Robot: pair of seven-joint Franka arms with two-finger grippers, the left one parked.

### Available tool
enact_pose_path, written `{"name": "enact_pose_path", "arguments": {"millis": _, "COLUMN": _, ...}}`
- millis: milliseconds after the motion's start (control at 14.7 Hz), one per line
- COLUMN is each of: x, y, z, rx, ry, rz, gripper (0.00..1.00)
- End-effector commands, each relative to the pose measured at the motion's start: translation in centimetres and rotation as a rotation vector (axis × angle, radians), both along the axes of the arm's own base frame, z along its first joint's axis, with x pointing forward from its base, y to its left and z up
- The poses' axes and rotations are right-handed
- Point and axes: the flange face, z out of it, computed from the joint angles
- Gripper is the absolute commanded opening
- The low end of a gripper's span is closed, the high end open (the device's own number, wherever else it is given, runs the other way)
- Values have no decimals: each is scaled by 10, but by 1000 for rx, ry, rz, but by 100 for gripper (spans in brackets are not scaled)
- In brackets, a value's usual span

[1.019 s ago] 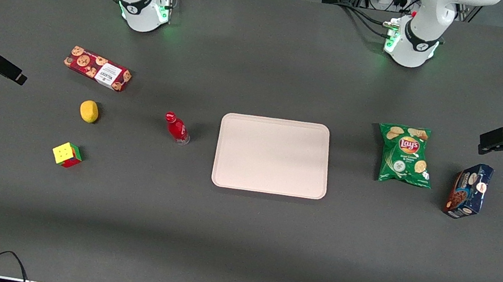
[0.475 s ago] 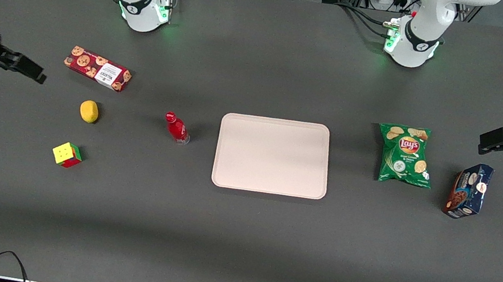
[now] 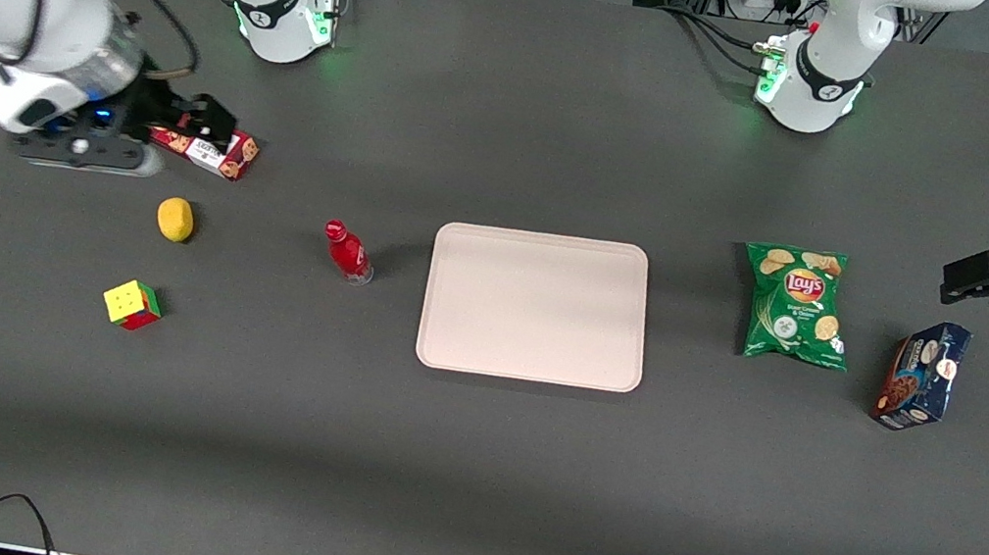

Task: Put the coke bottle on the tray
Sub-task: 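Move the open right gripper over the red Coca-Cola bottle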

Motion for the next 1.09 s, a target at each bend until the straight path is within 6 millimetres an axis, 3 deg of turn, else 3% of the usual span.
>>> {"name": "enact_pose_path", "arguments": {"millis": 0, "x": -14, "y": 58, "z": 0, "rx": 4, "ry": 3, "rz": 103, "gripper": 100}}
{"name": "enact_pose_path", "arguments": {"millis": 68, "x": -18, "y": 73, "z": -1, "rx": 4, "ry": 2, "rz": 133, "gripper": 100}}
{"name": "enact_pose_path", "arguments": {"millis": 204, "x": -18, "y": 84, "z": -7, "rx": 4, "ry": 10, "rz": 149, "gripper": 100}}
{"name": "enact_pose_path", "arguments": {"millis": 475, "x": -14, "y": 98, "z": -66, "rx": 19, "ry": 34, "rz": 162, "gripper": 100}}
{"name": "enact_pose_path", "arguments": {"millis": 1019, "x": -28, "y": 88, "z": -177, "rx": 57, "ry": -71, "rz": 159, "gripper": 100}}
